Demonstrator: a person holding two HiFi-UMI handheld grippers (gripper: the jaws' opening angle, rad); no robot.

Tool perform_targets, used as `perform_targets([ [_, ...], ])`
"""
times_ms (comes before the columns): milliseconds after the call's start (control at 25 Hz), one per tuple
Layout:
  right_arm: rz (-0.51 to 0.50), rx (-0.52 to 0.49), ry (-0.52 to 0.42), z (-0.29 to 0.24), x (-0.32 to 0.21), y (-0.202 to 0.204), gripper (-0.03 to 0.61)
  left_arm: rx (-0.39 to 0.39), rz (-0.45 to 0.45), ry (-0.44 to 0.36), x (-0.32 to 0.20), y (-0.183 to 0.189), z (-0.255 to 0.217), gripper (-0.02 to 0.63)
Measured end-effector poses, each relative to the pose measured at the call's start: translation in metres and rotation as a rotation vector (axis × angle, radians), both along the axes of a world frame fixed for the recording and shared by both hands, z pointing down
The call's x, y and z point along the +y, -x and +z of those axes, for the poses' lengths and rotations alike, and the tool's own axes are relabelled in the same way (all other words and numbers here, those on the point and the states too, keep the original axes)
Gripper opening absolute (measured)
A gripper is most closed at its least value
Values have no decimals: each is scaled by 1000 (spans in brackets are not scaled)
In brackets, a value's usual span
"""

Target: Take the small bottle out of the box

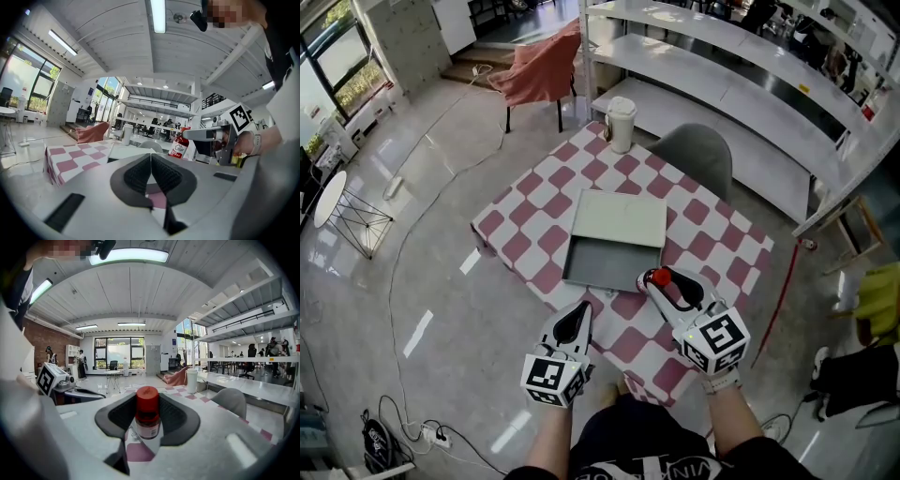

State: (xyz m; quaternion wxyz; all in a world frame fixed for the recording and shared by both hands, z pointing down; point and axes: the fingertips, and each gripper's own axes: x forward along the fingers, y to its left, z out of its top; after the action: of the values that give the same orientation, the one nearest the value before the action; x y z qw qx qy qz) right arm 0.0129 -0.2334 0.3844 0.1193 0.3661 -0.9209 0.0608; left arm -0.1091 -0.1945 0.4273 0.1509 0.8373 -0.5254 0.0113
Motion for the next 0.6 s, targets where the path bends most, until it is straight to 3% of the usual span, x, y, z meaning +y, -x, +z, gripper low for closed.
perform_targets([
  [600,-2,-33,-42,-29,18,-11,143,9,31,-60,9,-10,-29,14],
])
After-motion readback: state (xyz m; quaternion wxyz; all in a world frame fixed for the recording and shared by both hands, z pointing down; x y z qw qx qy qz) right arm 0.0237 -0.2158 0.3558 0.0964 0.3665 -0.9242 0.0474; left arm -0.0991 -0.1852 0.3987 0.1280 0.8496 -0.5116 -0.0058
